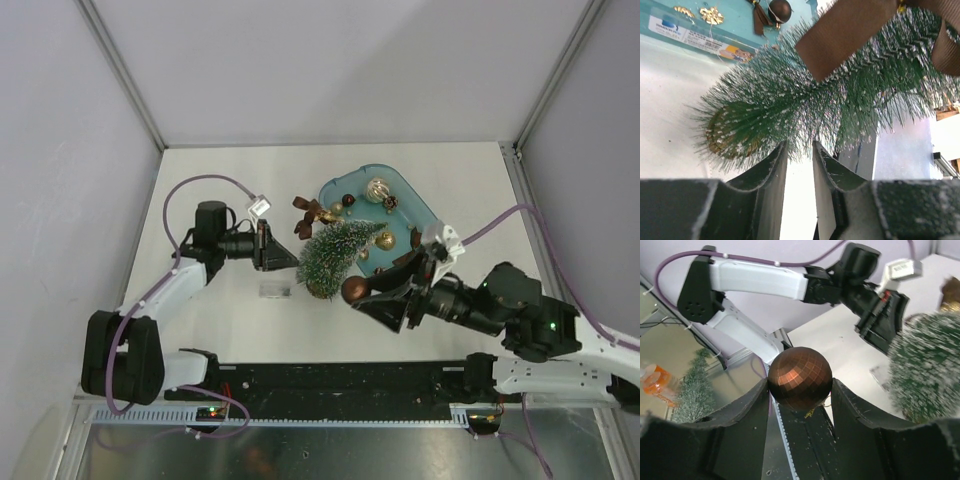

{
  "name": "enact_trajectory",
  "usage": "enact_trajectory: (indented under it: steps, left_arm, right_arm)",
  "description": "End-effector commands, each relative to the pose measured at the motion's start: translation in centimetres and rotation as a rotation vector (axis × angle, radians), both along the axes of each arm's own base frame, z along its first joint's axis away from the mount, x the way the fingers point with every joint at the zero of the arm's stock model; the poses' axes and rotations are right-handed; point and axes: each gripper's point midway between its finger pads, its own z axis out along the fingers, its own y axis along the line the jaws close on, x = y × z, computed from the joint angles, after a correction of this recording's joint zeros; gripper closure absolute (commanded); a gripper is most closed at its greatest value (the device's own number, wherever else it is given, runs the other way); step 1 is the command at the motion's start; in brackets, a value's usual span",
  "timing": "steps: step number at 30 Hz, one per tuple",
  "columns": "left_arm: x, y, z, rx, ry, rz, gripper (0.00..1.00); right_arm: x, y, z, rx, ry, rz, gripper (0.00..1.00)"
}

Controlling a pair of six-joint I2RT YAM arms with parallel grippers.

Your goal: Decorate the small christmas tree

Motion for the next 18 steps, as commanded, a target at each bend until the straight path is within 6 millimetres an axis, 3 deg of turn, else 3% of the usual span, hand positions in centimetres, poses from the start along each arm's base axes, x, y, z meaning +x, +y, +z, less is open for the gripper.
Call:
enact_trajectory:
  steps: [1, 11, 12, 16, 18]
  left_arm:
    - [-0.9, 0.1, 0.1, -0.006, -0.011, 0.012, 0.68]
    - [-2.7, 0.1, 0.0, -0.02, 0.002, -0.023, 0.67]
    - [-2.7, 0.1, 0.1, -0.019, -0.002, -0.023, 0.64]
    - [-2.7, 0.2, 0.7, -0.015, -0.022, -0.022, 0.33]
    - [-2.5, 0.3, 0.9, -0.009, -0.032, -0.018, 0.25]
  right_arm:
    - [0.4, 1.2, 4.1, 0.032, -0.129, -0.113, 0.75]
    - [1.3, 3.3, 4.2, -0.043, -0.216, -0.271, 0.76]
    - [1.5, 3.4, 4.2, -0.051, -0.228, -0.292, 0.76]
    - [2.2, 4.2, 4.0, -0.09, -0.271, -0.372, 0.76]
    - [2.5, 4.6, 3.9, -0.106, -0.289, -0.396, 0.76]
